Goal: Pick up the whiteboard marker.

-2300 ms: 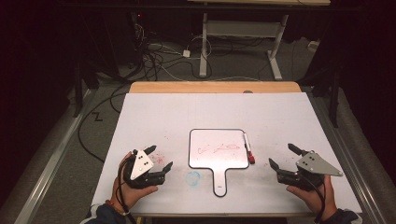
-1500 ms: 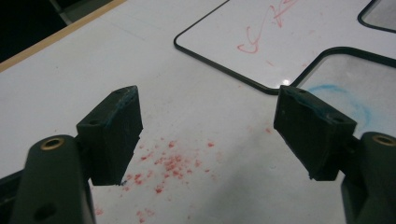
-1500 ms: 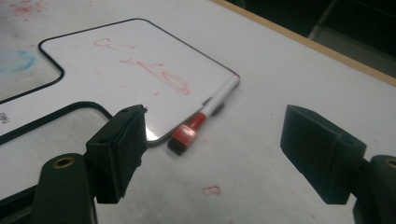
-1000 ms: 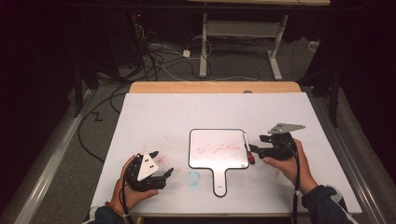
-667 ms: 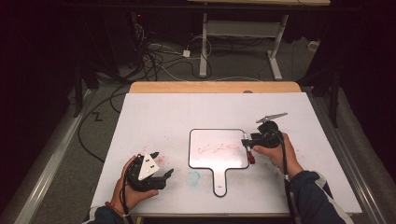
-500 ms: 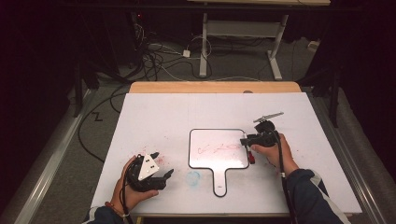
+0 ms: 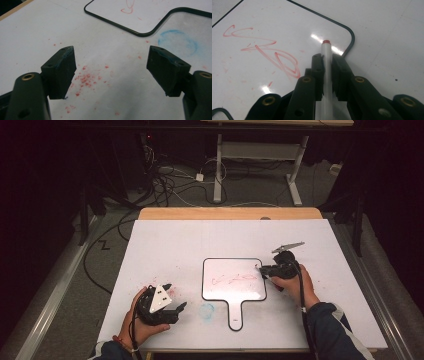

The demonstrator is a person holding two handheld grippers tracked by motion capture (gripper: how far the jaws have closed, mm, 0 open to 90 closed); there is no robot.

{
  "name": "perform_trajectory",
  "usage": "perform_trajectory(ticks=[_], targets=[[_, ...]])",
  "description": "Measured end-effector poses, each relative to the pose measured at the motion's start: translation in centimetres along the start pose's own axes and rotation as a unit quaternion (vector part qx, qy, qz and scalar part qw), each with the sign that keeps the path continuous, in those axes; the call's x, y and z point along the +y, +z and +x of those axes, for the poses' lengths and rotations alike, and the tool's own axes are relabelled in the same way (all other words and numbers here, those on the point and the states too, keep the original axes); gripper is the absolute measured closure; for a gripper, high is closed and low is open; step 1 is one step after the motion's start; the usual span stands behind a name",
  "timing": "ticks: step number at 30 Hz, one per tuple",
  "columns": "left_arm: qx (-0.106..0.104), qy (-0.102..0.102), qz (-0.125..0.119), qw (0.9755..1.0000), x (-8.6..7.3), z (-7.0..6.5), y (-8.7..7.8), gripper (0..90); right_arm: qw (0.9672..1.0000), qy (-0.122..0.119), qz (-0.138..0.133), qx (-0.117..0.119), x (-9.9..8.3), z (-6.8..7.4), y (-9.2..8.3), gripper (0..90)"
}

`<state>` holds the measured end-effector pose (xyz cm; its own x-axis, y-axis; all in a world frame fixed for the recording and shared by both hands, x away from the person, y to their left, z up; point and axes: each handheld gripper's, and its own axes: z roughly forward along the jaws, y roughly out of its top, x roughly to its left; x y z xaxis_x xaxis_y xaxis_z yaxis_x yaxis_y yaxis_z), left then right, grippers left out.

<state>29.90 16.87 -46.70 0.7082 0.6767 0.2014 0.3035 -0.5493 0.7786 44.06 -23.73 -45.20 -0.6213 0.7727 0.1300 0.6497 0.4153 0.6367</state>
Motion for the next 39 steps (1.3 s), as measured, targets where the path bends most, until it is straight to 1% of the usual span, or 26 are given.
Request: perform_trajectory(ticks=[2, 4, 8, 9, 10, 11, 13, 14, 15, 16, 17, 19, 21, 22, 23, 26, 27, 28, 29, 30, 31, 32, 33, 37, 38, 39], targets=[[-0.005, -0.007, -0.003, 1.0000, 0.2, 0.1, 0.0, 22.4, 0.9999, -0.007, -0.014, -0.003, 0.1, 0.3, -0.5, 81.2], [-0.018, -0.022, -0.007, 0.9996, 0.5, 0.1, 0.2, 22.4, 0.9995, -0.013, -0.028, 0.000, 0.2, 0.7, -1.1, 81.2], [-0.030, -0.047, -0.016, 0.9983, 1.5, 0.1, 0.5, 24.0, 0.9976, -0.024, -0.064, 0.011, 0.4, 1.9, -2.4, 81.2], [-0.042, -0.056, -0.025, 0.9972, 1.9, 0.2, 0.6, 24.0, 0.9965, -0.030, -0.076, 0.017, 0.5, 2.3, -2.7, 81.2], [-0.062, -0.072, -0.041, 0.9946, 2.9, 0.0, 0.8, 24.3, 0.9953, -0.033, -0.087, 0.025, 0.6, 2.8, -3.0, 81.2], [-0.062, -0.072, -0.041, 0.9946, 2.9, 0.0, 0.8, 24.7, 0.9941, -0.038, -0.098, 0.027, 0.6, 3.3, -3.2, 81.2], [-0.090, -0.091, -0.064, 0.9897, 4.6, -0.5, 1.3, 25.1, 0.9905, -0.045, -0.123, 0.042, 0.7, 4.4, -3.5, 81.2], [-0.090, -0.091, -0.064, 0.9897, 4.6, -0.5, 1.3, 25.3, 0.9890, -0.052, -0.133, 0.040, 0.8, 5.0, -3.6, 81.2], [-0.102, -0.095, -0.070, 0.9878, 5.2, -0.8, 1.6, 25.5, 0.9871, -0.056, -0.143, 0.045, 0.8, 5.5, -3.6, 81.2], [-0.118, -0.097, -0.082, 0.9849, 6.4, -1.5, 2.3, 25.5, 0.9847, -0.060, -0.155, 0.052, 0.9, 6.1, -3.7, 81.2], [-0.123, -0.099, -0.084, 0.9838, 7.0, -1.9, 2.7, 25.6, 0.9834, -0.065, -0.161, 0.053, 0.9, 6.7, -3.8, 81.2], [-0.143, -0.105, -0.090, 0.9800, 8.1, -2.6, 3.6, 25.8, 0.9785, -0.072, -0.182, 0.066, 1.0, 7.8, -4.0, 81.2], [-0.153, -0.109, -0.097, 0.9774, 9.1, -3.3, 4.5, 25.8, 0.9760, -0.078, -0.191, 0.069, 1.0, 8.9, -4.1, 81.2], [-0.153, -0.109, -0.097, 0.9774, 9.1, -3.3, 4.5, 25.8, 0.9738, -0.080, -0.199, 0.077, 0.9, 9.4, -4.1, 81.2], [-0.158, -0.111, -0.101, 0.9760, 9.6, -3.6, 4.8, 25.9, 0.9730, -0.082, -0.200, 0.080, 0.9, 9.9, -4.1, 81.2], [-0.164, -0.115, -0.103, 0.9742, 10.8, -4.3, 5.9, 29.4, 0.9693, -0.086, -0.214, 0.086, 0.6, 10.9, -4.0, 81.2], [-0.161, -0.112, -0.102, 0.9752, 10.9, -4.5, 6.1, 30.7, 0.9684, -0.085, -0.218, 0.086, 0.6, 11.1, -4.0, 81.2], [-0.161, -0.112, -0.102, 0.9752, 10.9, -4.5, 6.1, 31.9, 0.9684, -0.085, -0.218, 0.086, 0.6, 11.1, -4.0, 81.2], [-0.167, -0.110, -0.101, 0.9746, 11.1, -4.7, 6.3, 33.5, 0.9665, -0.084, -0.225, 0.090, 0.4, 11.3, -4.1, 81.2], [-0.175, -0.108, -0.102, 0.9733, 11.2, -4.9, 6.5, 34.9, 0.9664, -0.085, -0.225, 0.090, 0.4, 11.5, -4.1, 81.2], [-0.177, -0.107, -0.102, 0.9731, 11.3, -5.1, 6.6, 34.9, 0.9664, -0.085, -0.225, 0.090, 0.4, 11.5, -4.1, 81.2], [-0.184, -0.111, -0.103, 0.9711, 11.5, -5.3, 6.9, 36.9, 0.9647, -0.084, -0.231, 0.094, 0.2, 11.6, -4.2, 81.2], [-0.188, -0.113, -0.104, 0.9702, 11.6, -5.4, 7.1, 38.5, 0.9647, -0.085, -0.231, 0.095, 0.2, 11.6, -4.2, 81.2], [-0.188, -0.111, -0.106, 0.9702, 11.8, -5.5, 7.3, 43.8, 0.9638, -0.090, -0.231, 0.098, 0.1, 11.9, -4.2, 81.2], [-0.192, -0.106, -0.112, 0.9692, 11.7, -5.4, 7.3, 46.4, 0.9634, -0.090, -0.233, 0.098, 0.1, 11.9, -4.2, 81.2], [-0.192, -0.106, -0.112, 0.9692, 11.7, -5.4, 7.3, 50.3, 0.9629, -0.092, -0.234, 0.097, 0.0, 12.0, -4.2, 81.2]])
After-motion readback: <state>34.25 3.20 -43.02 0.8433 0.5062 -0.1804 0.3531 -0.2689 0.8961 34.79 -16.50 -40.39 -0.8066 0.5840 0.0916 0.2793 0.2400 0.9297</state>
